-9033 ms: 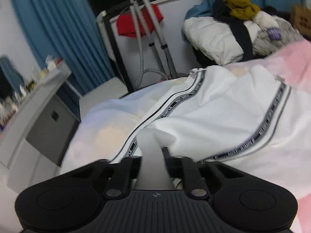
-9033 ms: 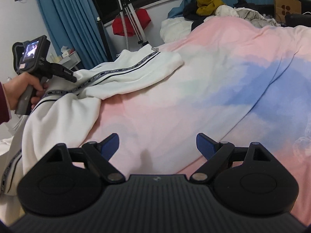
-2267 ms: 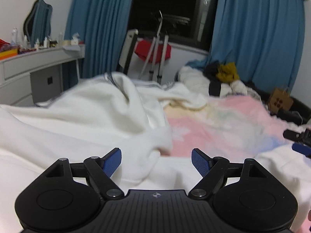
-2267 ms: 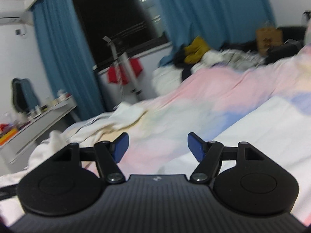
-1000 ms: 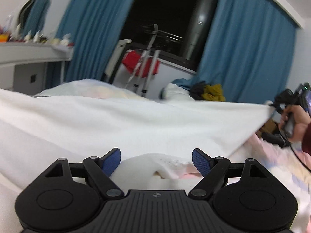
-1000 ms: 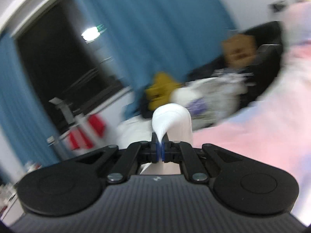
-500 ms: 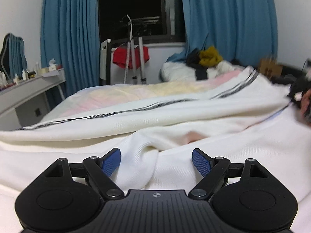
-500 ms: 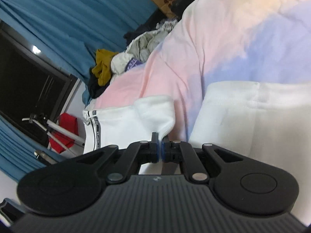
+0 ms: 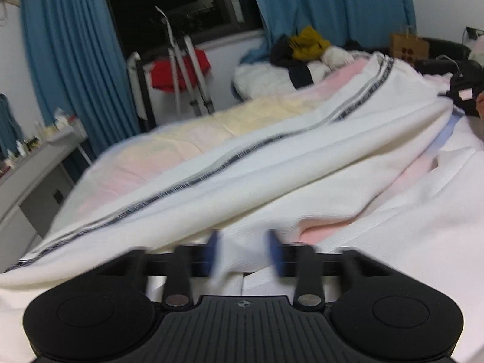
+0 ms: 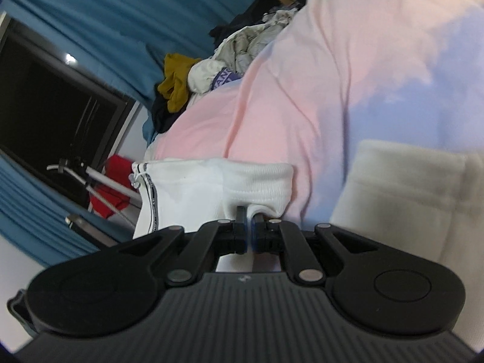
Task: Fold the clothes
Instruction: 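Grasp the pant leg edge with the right gripper and pull it flat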
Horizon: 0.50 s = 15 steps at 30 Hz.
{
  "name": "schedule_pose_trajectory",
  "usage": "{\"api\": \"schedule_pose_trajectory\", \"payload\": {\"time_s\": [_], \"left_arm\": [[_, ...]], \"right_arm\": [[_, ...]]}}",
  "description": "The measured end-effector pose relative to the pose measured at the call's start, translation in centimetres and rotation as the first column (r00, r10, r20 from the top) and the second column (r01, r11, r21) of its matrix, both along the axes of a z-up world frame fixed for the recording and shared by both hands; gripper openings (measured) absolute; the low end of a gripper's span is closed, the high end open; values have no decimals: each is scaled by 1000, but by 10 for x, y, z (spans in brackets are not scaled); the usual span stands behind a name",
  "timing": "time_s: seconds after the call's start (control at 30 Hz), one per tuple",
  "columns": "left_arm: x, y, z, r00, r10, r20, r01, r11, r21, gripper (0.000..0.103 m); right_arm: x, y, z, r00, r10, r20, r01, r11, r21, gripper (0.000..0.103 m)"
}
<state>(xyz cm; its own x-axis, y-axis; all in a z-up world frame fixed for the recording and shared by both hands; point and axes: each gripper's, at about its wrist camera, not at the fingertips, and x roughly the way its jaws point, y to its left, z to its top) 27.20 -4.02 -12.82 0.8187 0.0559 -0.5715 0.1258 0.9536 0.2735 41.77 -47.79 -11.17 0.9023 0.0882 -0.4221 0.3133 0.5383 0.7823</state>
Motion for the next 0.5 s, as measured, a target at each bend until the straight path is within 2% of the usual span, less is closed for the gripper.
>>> {"api": "schedule_pose_trajectory", "payload": {"time_s": [0.13, 0.23, 0.3, 0.37, 0.47, 0.5], "left_arm": [[-9, 13, 19, 998, -62, 7, 62, 998, -28, 6], [-30, 21, 36, 995, -102, 23, 103, 992, -73, 5], [-44, 23, 41, 993, -119, 14, 119, 987, -111, 5], [-51, 22, 32, 993, -115, -10, 112, 984, -138, 5], [-57, 21, 15, 995, -90, -38, 82, 982, -169, 6], [-57, 22, 11, 996, -76, -46, 66, 980, -185, 7]], "right_arm": [[-8, -4, 17, 995, -15, 100, 16, 1000, -13, 6], [-15, -6, 32, 990, -43, 133, 49, 998, -44, 6], [-17, -8, 32, 993, -58, 102, 66, 995, -77, 6], [-18, -9, 25, 997, -67, 41, 71, 991, -116, 6], [-16, -9, 0, 997, -43, -58, 35, 989, -143, 6], [-16, -8, -6, 997, -32, -65, 22, 989, -146, 6]]}}
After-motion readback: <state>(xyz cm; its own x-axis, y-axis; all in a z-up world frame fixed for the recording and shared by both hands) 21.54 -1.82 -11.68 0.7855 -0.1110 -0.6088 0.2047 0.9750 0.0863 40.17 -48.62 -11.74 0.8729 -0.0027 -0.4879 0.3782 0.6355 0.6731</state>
